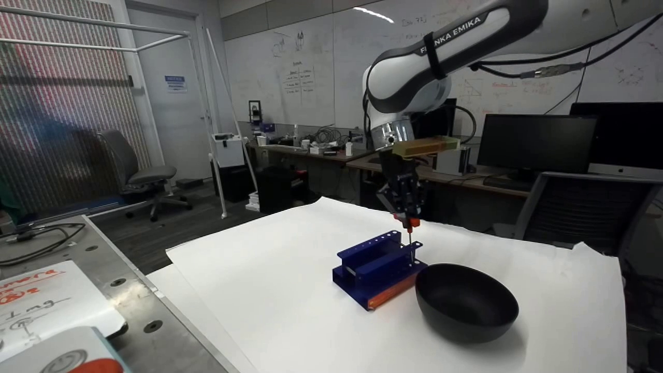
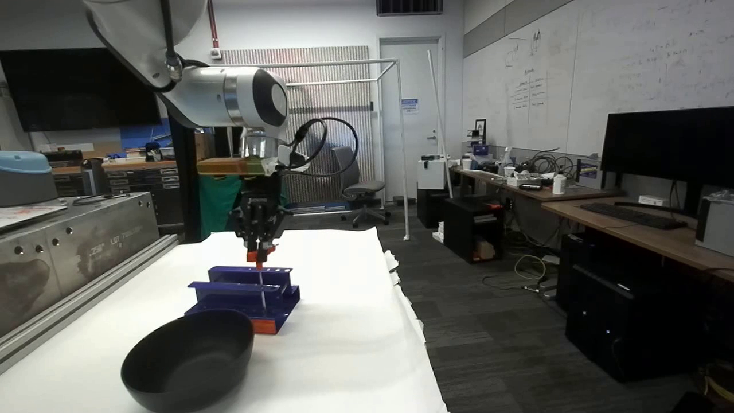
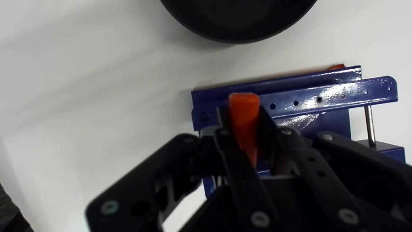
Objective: Put the orange object in the black bowl
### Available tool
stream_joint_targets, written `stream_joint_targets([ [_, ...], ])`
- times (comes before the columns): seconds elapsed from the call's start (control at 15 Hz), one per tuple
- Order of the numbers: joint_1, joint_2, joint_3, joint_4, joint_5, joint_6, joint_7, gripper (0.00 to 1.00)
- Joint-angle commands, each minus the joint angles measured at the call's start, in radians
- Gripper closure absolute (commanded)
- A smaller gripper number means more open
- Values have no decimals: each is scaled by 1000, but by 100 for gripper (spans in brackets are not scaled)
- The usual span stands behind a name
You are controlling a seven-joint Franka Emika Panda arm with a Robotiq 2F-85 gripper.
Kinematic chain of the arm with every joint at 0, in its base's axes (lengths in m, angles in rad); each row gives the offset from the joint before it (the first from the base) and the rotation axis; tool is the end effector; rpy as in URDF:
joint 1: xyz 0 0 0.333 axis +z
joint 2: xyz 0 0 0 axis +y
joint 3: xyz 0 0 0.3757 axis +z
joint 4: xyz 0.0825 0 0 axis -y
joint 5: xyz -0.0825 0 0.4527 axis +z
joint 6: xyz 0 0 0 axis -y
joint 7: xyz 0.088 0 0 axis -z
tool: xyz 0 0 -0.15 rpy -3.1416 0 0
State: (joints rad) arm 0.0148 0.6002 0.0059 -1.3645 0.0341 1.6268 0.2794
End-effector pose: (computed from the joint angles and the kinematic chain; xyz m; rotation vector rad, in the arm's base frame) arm 0.7631 0.0200 0.3283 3.0552 -0.4101 -0.5285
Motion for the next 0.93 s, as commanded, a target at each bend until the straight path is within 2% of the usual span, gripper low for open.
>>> stream_joint_targets([
  [0.0,1,-72,-8,-23,52,-18,22,88],
  [0.27,33,-202,-15,-71,40,-63,114,87],
  [0.4,42,-238,-16,-36,55,-158,199,87],
  [0.67,36,-208,-26,53,100,-403,361,88],
  [0.87,12,-147,-39,47,182,-448,406,89],
])
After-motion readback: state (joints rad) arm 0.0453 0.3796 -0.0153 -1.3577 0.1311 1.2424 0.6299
